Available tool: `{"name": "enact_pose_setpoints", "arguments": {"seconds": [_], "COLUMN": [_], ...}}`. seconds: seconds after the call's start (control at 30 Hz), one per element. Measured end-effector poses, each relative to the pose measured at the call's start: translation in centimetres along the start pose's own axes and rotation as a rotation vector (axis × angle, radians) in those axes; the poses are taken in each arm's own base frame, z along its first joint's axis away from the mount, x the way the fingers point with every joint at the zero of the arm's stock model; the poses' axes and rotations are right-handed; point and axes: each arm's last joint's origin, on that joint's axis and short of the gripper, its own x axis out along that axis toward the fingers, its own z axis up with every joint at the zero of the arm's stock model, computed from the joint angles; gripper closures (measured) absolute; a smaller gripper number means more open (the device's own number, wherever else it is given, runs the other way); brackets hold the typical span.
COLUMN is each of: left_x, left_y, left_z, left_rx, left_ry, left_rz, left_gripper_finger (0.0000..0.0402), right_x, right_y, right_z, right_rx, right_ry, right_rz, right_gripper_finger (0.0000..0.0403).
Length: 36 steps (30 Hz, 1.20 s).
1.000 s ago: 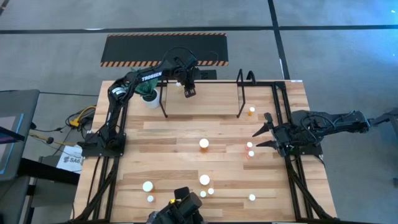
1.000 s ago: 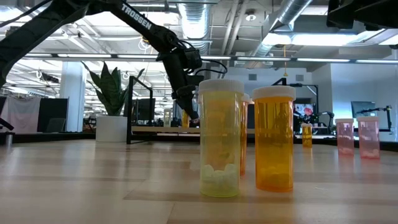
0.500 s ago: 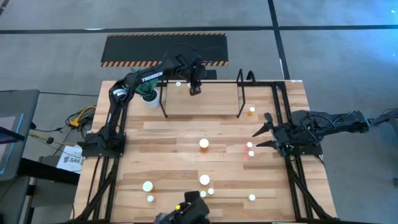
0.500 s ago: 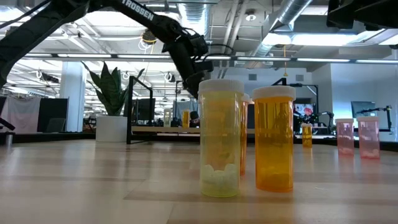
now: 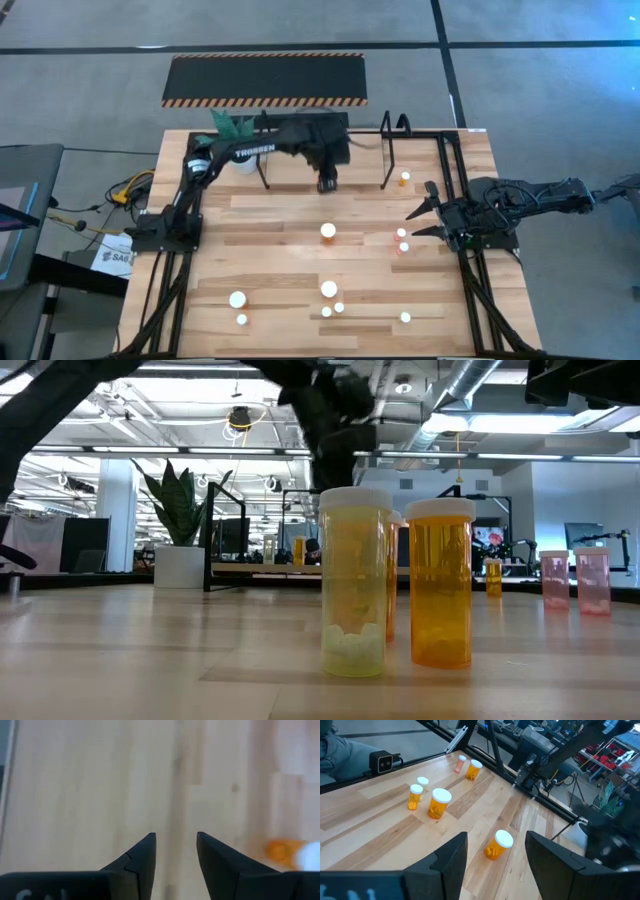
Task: Pick and place medicine bottles onto shelf by color
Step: Put the top right big orange pill bottle on the shelf
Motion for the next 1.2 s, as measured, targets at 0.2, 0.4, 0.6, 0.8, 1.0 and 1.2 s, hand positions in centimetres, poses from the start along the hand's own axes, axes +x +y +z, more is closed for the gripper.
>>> {"name": "enact_pose_setpoints", "arguments": {"seconds": [0.2,0.4,0.6,0.8,1.0,1.2], "left_x": [0.8,1.0,0.8,1.5,1.5,1.8], "left_y": [-6.2,-10.7,-13.4,-15.3,-17.3,-18.1], "left_z": [-0.1,-2.2,-4.7,-6.8,-7.0,-7.5], "left_rx": [0.017,-0.044,-0.135,-0.216,-0.161,-0.086], "left_ry": [0.065,0.028,-0.121,-0.221,-0.252,-0.268], "left_rz": [0.061,0.139,0.202,0.163,0.164,0.218], "left_gripper_finger": [0.0274,0.0274,0.0274,0.0229,0.0128,0.0096], "right_x": [0.0,0.0,0.0,0.0,0.0,0.0], "right_y": [0.0,0.0,0.0,0.0,0.0,0.0], "right_z": [0.0,0.0,0.0,0.0,0.0,0.0], "right_rx": [0.000,0.000,0.000,0.000,0.000,0.000], "right_ry": [0.001,0.000,0.000,0.000,0.000,0.000], "right_rz": [0.000,0.000,0.001,0.000,0.000,0.000], "right_gripper_finger": [0.0180,0.0180,0.0180,0.0180,0.0180,0.0180]}}
